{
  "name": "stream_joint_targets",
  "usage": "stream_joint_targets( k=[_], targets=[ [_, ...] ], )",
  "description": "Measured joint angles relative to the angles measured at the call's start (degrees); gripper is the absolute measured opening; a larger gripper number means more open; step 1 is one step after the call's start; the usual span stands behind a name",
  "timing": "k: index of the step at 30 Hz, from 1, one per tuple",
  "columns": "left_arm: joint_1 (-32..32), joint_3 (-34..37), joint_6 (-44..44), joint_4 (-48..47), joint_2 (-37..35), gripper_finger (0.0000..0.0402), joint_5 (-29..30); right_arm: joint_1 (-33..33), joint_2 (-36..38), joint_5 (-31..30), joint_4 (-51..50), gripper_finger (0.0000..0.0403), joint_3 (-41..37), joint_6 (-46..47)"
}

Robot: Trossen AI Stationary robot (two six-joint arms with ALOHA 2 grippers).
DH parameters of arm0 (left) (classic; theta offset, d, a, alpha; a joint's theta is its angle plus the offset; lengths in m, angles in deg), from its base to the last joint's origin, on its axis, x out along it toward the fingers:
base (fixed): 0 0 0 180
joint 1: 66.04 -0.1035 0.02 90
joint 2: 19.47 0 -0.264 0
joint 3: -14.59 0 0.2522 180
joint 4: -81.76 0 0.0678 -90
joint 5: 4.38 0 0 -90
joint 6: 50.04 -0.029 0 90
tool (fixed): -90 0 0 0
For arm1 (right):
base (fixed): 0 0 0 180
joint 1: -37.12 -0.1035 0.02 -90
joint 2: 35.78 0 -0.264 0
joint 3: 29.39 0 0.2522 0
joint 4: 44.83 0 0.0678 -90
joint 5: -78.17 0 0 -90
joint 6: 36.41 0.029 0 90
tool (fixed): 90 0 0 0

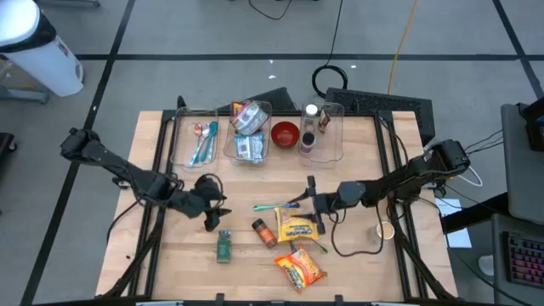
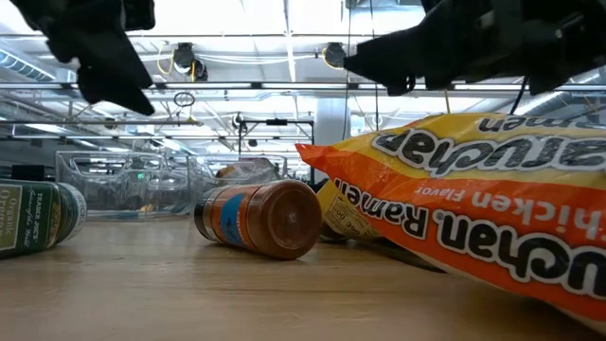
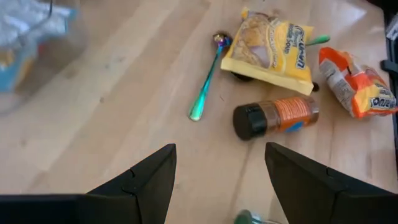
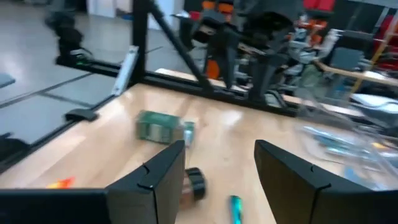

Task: Pick & Place Food Item
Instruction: Put the green seasoning bottle into the right transparent bin

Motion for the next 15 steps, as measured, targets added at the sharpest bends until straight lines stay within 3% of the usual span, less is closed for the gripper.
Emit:
stream_joint_targets(
  k=[9, 15],
  targets=[
    [8.57, -0.09, 18.71, 0.21, 1.80, 0.0255, 7.24, -5.16, 0.07, -0.07, -5.24, 0.0185, 4.04, -0.25],
    [11.85, -4.85, 29.97, -5.54, 6.95, 0.0255, 7.43, -8.42, 0.07, -0.20, -6.43, 0.0185, 4.68, 2.47]
  ],
)
